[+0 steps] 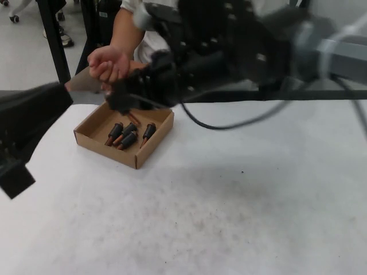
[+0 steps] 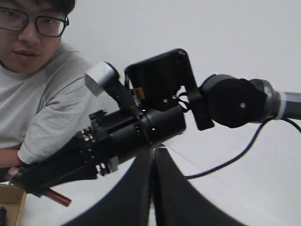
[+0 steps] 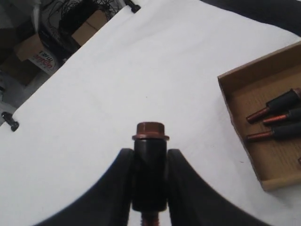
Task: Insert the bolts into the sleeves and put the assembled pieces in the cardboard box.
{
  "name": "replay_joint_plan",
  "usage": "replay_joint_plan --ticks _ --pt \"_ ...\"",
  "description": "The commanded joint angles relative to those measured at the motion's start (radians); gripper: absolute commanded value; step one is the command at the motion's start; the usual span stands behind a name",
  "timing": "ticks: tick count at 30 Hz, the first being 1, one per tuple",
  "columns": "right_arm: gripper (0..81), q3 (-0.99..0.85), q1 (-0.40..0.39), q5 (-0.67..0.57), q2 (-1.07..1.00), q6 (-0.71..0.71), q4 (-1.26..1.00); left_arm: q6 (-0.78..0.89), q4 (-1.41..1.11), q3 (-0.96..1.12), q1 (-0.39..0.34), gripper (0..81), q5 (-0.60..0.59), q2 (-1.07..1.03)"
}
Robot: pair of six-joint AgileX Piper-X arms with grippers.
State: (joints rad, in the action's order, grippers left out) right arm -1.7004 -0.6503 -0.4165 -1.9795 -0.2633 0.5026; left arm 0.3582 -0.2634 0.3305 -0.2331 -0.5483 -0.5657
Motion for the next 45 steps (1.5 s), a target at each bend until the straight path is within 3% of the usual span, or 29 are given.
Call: replay_joint_plan --ticks 1,13,24,32,35,40,42,45 --pt "0.2 -0.035 0.004 0.014 -0.016 -0.016 0.016 -0.008 0.035 0.003 0.002 0.8 0.008 0.013" --pt "0.2 -0.336 0.049 0.100 -0.303 -0.304 0.092 -0.008 0.121 0.003 0.002 0.8 0.053 0.013" --pt "0.2 -0.388 0.054 0.214 -0.443 -0.479 0.080 -0.030 0.148 0.003 0.002 0.8 0.053 0.013" --pt "0.1 -0.388 0.048 0.233 -0.463 -0.469 -0.018 -0.030 0.148 0.003 0.002 0.8 0.053 0.013" --pt "8.1 -0.388 0.048 0.194 -0.463 -0.469 -0.085 -0.030 0.148 0.003 0.002 0.8 0.053 0.013" --pt "41.0 -0.388 0.048 0.192 -0.463 -0.479 -0.091 -0.030 0.148 0.003 0.002 0.8 0.053 0.013" --pt "42.2 -0.388 0.048 0.186 -0.460 -0.486 -0.088 -0.030 0.148 0.003 0.002 0.8 0.053 0.013" --pt "37.9 -0.388 0.051 0.186 -0.446 -0.486 -0.088 -0.030 0.148 0.003 0.002 0.8 0.053 0.013"
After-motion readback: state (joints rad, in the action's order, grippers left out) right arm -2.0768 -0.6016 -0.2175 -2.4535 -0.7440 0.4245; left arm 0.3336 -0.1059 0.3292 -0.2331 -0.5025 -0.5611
